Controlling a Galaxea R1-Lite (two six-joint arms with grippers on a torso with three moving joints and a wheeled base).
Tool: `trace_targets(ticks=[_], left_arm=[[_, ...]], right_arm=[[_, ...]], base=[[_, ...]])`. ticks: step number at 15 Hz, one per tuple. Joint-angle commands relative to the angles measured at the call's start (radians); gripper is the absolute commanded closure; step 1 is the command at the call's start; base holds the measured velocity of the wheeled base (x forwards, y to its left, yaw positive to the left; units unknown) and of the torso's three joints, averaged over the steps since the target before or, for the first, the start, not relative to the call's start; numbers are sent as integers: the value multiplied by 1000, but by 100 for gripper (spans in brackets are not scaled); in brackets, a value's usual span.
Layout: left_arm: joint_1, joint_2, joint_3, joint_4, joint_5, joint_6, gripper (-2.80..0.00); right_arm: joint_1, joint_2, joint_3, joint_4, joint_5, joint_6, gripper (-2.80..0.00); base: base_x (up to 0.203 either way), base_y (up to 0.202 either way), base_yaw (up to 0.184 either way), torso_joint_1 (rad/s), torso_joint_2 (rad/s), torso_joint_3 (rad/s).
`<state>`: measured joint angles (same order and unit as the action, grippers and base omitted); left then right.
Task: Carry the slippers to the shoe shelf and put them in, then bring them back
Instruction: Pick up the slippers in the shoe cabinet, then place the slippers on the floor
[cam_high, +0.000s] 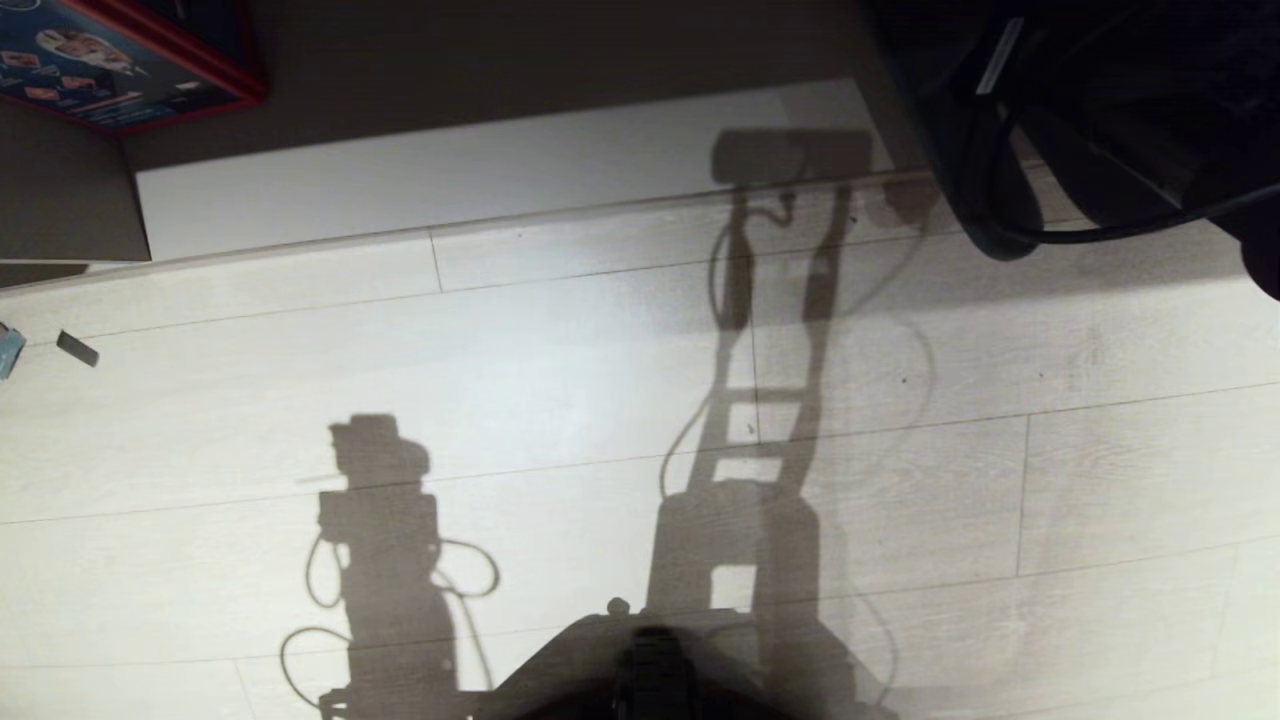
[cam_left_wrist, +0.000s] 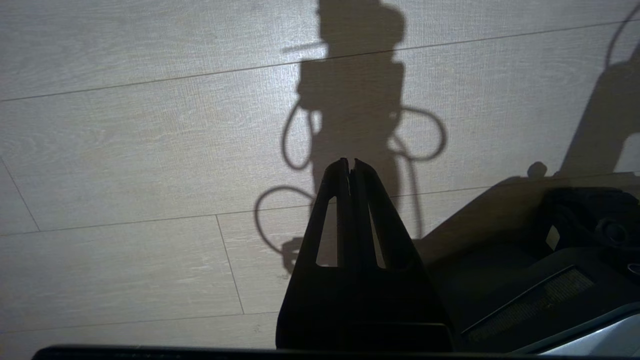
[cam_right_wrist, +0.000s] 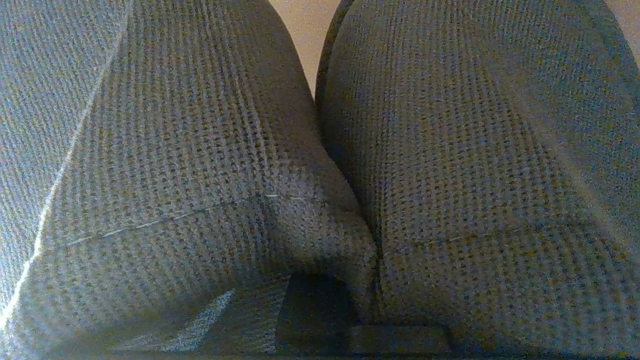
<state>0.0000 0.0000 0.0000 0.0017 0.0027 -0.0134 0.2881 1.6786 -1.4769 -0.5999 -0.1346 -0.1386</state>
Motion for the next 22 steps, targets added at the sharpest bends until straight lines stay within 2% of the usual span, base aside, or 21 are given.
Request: trace_targets(ticks=[1,4,7,11,14,22], left_arm=[[0,0,0,0,0,0,0],[0,0,0,0,0,0,0],[0,0,0,0,0,0,0],[0,0,0,0,0,0,0],[0,0,0,0,0,0,0],[0,0,0,0,0,0,0]], right_arm=[[10,-95,62,31,-46,22,0],[11,-210,190,111,-68,57,0],[11,-324,296,209,-72,149,0],[11,-447,477,218,-70,174,0],[11,-535,594,227,-67,226,0],[-1,-854,825,309,-54,235,0]], base=[[0,0,0,0,0,0],[0,0,0,0,0,0],[0,0,0,0,0,0],[0,0,0,0,0,0],[0,0,0,0,0,0],[0,0,0,0,0,0]])
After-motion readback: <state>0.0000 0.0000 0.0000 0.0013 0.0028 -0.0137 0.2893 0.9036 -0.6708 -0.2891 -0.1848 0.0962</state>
